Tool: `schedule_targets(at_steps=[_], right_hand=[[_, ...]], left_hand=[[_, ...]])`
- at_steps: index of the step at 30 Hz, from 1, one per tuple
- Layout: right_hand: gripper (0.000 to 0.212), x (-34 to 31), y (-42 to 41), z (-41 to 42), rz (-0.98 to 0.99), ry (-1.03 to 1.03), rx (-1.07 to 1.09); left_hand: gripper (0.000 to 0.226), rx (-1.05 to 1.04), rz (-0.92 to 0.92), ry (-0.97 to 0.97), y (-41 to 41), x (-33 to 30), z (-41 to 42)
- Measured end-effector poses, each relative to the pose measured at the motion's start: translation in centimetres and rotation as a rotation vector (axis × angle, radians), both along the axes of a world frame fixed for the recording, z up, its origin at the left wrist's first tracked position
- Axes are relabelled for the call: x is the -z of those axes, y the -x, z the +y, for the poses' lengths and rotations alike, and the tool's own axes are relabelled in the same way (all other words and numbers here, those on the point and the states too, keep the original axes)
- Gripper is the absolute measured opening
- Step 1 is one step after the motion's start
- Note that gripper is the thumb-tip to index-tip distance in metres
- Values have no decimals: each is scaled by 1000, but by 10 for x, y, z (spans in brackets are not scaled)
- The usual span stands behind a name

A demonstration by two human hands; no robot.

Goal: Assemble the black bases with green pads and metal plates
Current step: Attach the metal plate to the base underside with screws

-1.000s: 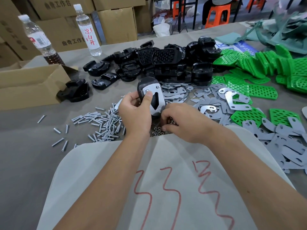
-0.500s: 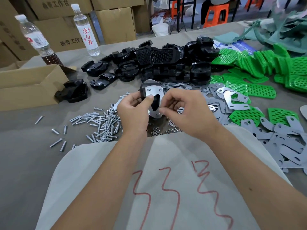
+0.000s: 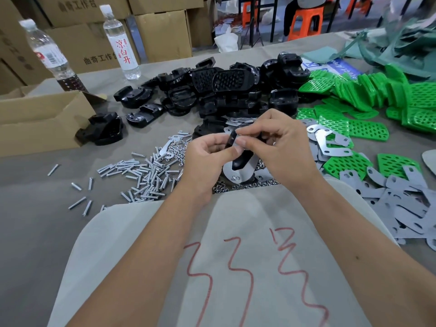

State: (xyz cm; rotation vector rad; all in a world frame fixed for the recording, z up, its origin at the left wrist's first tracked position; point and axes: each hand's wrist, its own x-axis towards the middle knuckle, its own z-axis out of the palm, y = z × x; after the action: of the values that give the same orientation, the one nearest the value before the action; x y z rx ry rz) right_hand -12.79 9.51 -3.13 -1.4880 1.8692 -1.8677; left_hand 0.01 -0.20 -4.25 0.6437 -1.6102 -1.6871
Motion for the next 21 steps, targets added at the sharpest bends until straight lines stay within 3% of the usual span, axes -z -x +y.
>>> schedule_targets(at_steps=[12,21], right_hand=[[11,3,9,1,-55,-22,-89],[10,4,5,1,128,-13,14]], left_hand=[[20,19,6,-69,-2,-2,-1],[17,35,2,-77,-1,0,-1]])
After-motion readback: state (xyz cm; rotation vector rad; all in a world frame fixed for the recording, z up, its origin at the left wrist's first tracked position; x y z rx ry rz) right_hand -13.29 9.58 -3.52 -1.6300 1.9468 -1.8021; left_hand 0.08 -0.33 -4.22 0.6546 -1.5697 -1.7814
